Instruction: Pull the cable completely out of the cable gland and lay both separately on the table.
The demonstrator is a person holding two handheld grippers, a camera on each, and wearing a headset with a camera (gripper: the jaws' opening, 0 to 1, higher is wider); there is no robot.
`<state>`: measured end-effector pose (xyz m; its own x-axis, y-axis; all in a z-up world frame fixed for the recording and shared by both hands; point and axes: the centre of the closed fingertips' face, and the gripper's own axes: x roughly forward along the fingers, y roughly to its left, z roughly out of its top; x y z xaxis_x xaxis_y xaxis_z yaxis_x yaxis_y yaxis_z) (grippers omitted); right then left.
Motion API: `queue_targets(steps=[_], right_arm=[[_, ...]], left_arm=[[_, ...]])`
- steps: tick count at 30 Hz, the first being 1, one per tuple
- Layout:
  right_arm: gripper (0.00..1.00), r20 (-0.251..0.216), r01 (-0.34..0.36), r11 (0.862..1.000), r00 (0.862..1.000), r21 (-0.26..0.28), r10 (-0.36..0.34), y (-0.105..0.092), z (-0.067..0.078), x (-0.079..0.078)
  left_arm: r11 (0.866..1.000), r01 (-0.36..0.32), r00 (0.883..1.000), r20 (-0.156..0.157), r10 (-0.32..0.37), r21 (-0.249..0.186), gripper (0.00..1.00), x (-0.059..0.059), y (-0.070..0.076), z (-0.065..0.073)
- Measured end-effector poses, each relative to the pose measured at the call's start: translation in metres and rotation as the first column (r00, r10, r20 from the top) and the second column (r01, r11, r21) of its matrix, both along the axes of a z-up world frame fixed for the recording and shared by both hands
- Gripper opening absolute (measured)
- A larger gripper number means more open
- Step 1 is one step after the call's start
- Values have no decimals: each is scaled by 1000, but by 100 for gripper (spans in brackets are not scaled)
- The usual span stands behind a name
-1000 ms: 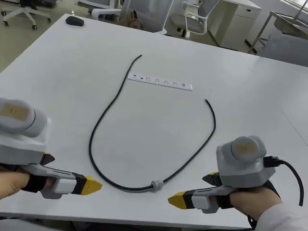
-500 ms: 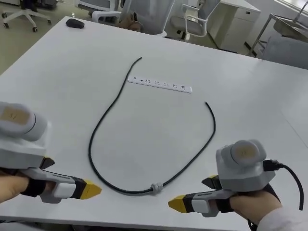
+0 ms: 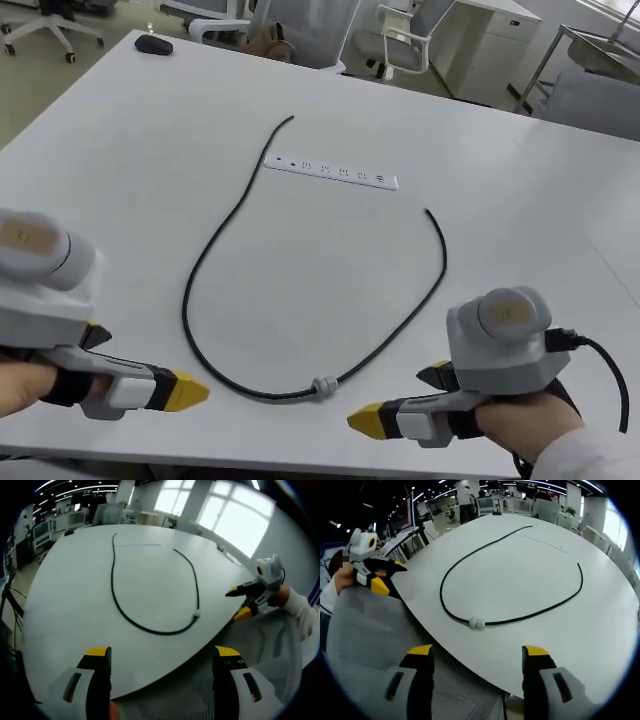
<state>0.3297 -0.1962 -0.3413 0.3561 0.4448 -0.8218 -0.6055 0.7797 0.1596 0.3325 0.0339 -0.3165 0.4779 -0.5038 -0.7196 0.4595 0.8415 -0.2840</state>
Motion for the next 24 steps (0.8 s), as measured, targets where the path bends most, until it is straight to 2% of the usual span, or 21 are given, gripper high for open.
queue_targets(steps=[11,24], right_arm=[[75,-2,2,1000,1000,-2,-2,0,0,0],[75,-5,10,1000,1000,2,-10,-1,0,-1]], left_arm=[[1000,-2,1000,4,2,-4,84,1,0,1],[1000,10,1000,-12,-10,0,84,-3,-2,-2]])
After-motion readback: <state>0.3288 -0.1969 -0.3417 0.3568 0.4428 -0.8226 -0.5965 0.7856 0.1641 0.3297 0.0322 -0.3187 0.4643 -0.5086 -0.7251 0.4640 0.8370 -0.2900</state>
